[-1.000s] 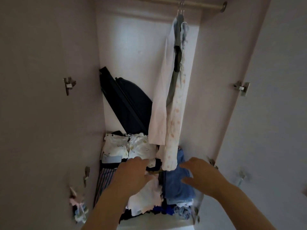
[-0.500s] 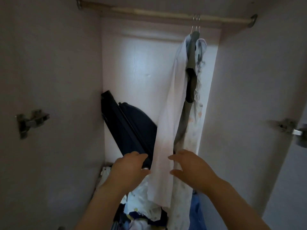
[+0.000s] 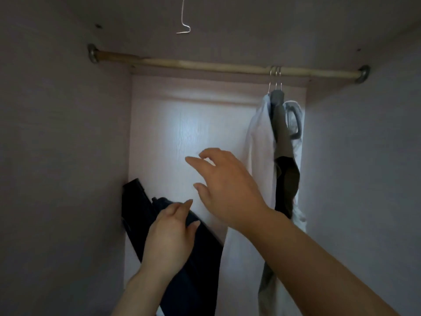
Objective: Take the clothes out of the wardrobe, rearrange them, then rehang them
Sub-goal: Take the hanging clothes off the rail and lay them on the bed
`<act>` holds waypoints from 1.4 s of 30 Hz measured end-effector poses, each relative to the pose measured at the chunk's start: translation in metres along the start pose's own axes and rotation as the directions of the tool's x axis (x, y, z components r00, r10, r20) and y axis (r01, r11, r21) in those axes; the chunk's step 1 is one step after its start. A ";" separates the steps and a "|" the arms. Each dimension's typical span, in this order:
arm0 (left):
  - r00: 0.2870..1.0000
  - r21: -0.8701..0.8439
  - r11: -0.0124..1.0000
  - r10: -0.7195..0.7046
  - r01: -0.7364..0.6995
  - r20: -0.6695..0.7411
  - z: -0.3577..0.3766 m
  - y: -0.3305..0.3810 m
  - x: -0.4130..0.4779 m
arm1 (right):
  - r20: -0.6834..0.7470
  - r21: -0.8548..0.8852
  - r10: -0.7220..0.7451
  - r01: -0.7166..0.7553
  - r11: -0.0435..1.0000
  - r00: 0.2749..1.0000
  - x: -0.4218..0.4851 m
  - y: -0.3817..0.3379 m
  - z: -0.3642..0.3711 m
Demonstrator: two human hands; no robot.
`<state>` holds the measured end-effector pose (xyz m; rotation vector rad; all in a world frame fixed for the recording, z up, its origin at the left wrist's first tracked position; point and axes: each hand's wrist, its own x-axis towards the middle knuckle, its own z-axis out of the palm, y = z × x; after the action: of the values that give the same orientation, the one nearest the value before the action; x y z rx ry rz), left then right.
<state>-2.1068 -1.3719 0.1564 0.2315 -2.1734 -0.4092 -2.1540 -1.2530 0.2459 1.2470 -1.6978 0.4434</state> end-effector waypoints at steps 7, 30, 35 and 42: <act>0.992 -0.119 0.985 0.120 -0.122 -0.021 0.037 0.000 0.076 | -0.055 -0.383 0.117 -0.129 0.915 0.992 0.053 0.082 0.011; 0.881 -0.036 0.924 0.350 -0.380 -0.319 0.086 0.093 0.284 | -0.037 -0.454 0.226 -0.218 0.864 0.973 0.064 0.271 -0.032; 0.900 0.043 0.929 0.366 -0.367 -0.236 0.085 0.093 0.306 | 0.034 -0.369 0.228 -0.199 0.908 0.973 0.060 0.276 -0.037; 0.932 0.126 0.929 0.357 -0.347 -0.068 0.100 0.095 0.330 | -0.168 -0.594 0.174 -0.240 0.768 0.970 0.062 0.292 -0.005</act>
<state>-2.3841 -1.3657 0.3825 -0.0809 -2.0952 -0.0710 -2.4106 -1.1614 0.3682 0.5497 -1.7017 0.0575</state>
